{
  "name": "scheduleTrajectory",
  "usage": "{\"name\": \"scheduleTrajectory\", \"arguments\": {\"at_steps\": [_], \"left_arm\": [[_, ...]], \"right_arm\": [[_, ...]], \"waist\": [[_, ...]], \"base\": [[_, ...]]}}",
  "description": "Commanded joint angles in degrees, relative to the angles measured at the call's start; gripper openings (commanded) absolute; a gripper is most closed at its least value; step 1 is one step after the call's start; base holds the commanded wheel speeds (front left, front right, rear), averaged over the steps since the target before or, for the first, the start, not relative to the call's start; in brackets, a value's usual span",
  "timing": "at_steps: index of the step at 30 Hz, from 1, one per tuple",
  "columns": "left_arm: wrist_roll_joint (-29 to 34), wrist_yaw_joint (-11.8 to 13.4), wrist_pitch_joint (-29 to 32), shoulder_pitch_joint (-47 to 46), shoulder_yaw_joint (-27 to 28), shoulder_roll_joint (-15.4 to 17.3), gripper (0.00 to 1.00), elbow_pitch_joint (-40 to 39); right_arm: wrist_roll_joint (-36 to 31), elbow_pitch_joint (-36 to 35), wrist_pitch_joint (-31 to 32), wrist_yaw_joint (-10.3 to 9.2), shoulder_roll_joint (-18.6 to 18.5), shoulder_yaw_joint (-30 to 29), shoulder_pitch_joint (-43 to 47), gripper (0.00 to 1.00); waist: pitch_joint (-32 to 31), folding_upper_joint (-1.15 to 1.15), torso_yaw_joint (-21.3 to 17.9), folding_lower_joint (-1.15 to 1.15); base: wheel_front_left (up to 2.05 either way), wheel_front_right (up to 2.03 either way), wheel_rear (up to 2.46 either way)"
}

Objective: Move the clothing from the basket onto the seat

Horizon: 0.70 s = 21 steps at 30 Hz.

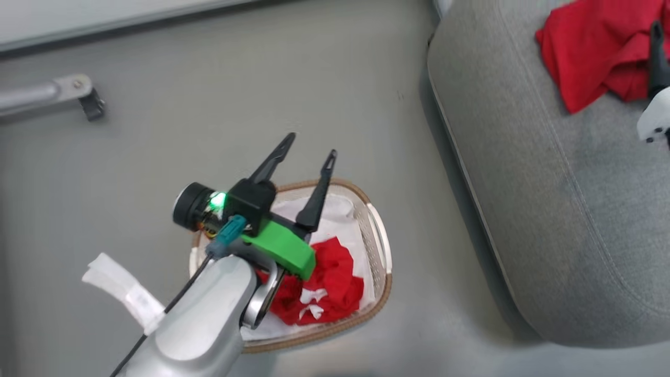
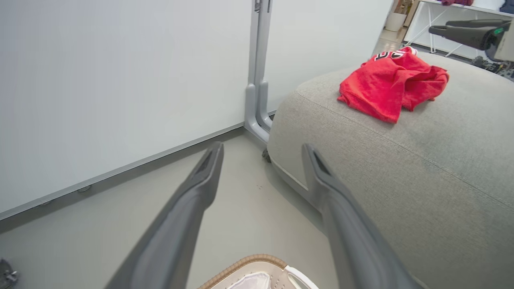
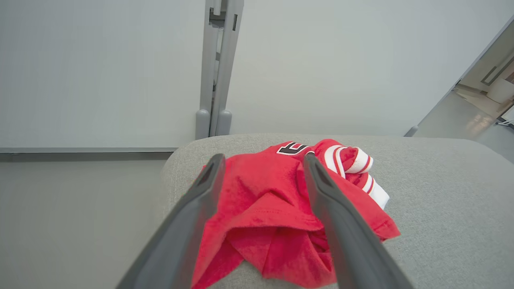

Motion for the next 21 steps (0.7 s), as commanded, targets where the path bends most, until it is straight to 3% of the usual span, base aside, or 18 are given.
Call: {"name": "scheduleTrajectory", "arguments": {"at_steps": [1, 10, 21], "left_arm": [[0.5, 0.4, -0.2, 2.0, 1.4, -0.2, 1.0, -0.2], [2.0, 1.8, -0.1, 11.0, 12.9, -0.1, 1.0, -2.1], [4.2, 0.8, -0.1, 26.0, 26.1, -2.8, 1.0, -5.1]], "right_arm": [[0.6, -0.5, -0.4, -0.08, 0.6, 0.0, 2.2, 1.0], [-0.4, -6.7, -0.9, -0.08, 7.1, -1.6, 11.6, 1.0], [-7.9, -24.2, -1.0, -0.08, 19.0, -8.2, 31.1, 1.0]], "waist": [[-7.0, 0.0, 4.4, 0.0], [-11.5, 0.0, 7.6, 0.0], [-15.2, 0.0, 9.6, 0.0]], "base": [[0.0, 0.0, 0.0], [0.0, 0.0, 0.0], [0.0, 0.0, 0.0]]}}
